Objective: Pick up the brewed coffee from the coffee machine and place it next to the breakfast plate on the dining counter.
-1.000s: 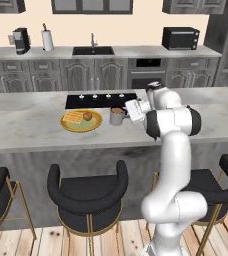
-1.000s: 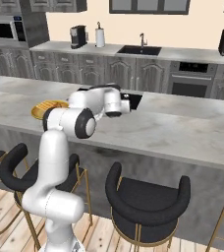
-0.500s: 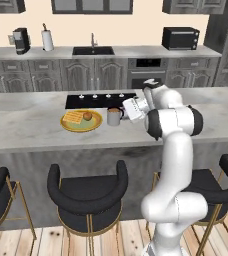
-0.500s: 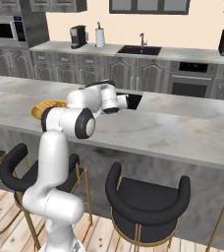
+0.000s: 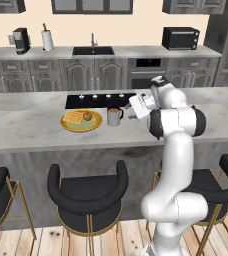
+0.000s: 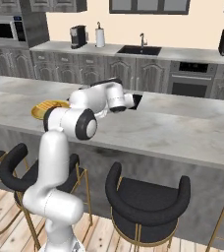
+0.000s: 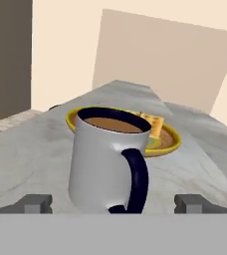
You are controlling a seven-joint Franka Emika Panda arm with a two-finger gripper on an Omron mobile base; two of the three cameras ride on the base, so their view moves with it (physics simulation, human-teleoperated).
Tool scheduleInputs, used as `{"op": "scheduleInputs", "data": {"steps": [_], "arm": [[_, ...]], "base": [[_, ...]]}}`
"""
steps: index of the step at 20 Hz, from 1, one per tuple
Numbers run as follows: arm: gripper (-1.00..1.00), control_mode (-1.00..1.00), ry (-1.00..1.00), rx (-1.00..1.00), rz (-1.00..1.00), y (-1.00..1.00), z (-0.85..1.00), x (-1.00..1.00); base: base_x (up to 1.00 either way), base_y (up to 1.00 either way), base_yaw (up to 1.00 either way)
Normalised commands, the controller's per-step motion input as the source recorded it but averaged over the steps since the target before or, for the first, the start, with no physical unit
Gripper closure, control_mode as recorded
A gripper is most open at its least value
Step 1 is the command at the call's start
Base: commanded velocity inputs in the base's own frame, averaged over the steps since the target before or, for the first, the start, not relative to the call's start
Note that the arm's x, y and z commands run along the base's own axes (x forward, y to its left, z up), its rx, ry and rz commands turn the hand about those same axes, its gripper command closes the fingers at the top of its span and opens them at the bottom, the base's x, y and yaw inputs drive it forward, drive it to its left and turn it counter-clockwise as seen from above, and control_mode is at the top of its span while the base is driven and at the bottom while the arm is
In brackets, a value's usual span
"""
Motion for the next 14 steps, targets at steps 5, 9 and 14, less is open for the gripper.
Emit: {"op": "scheduleInputs", "data": {"steps": [5,9,14], "arm": [[-1.00,-1.00,-0.29,0.00,0.01,-0.32,0.48,-0.74],[-1.00,-1.00,-0.34,0.00,0.00,-0.10,0.67,-1.00],[-1.00,-1.00,-0.31,0.00,0.00,0.00,0.62,-1.00]], "base": [[0.00,0.00,0.00],[0.00,0.00,0.00],[0.00,0.00,0.00]]}}
